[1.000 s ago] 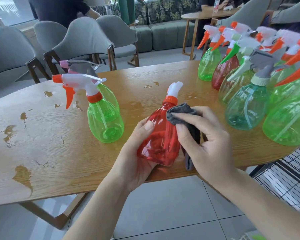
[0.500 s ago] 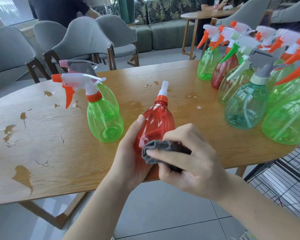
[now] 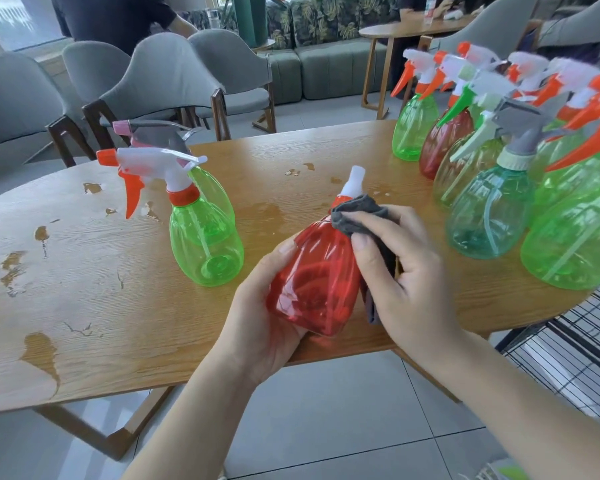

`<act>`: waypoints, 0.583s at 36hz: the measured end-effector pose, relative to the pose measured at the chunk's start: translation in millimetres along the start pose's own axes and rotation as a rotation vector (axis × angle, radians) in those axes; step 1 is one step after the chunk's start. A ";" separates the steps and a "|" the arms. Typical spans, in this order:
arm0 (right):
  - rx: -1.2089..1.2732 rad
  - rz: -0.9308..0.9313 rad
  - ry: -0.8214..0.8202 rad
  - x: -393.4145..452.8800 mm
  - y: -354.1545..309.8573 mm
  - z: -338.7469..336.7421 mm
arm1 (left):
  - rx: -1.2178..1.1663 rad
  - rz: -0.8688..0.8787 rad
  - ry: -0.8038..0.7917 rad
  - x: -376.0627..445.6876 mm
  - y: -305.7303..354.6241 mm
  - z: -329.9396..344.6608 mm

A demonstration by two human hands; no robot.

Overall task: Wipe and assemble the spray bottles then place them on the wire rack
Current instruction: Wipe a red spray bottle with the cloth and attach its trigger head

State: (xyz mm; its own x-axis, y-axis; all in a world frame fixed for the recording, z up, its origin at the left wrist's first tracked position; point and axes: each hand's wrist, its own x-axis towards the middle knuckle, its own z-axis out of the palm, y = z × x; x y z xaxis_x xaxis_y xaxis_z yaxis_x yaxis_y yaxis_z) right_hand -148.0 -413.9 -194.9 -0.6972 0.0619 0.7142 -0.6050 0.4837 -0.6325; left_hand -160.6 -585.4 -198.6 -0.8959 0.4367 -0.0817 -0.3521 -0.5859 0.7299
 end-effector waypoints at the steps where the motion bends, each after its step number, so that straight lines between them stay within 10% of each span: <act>1: 0.019 -0.019 0.008 -2.4 -1.9 1.5 | 0.000 0.005 0.000 -0.2 0.2 0.2; 11: -0.027 -0.051 0.033 1.6 0.7 -2.6 | 0.110 0.035 -0.054 -1.8 -1.8 0.9; 21: -0.191 -0.563 -0.074 -19.6 -7.9 7.5 | -0.113 -0.134 -0.098 -1.7 2.7 -1.4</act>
State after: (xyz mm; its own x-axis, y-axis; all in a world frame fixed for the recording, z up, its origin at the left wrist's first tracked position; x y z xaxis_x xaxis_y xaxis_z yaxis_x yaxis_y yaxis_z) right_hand -132.5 -425.5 -206.2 -0.3186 -0.3068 0.8968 -0.8139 0.5735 -0.0930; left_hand -160.4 -588.7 -197.4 -0.8102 0.5772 -0.1020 -0.4994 -0.5887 0.6356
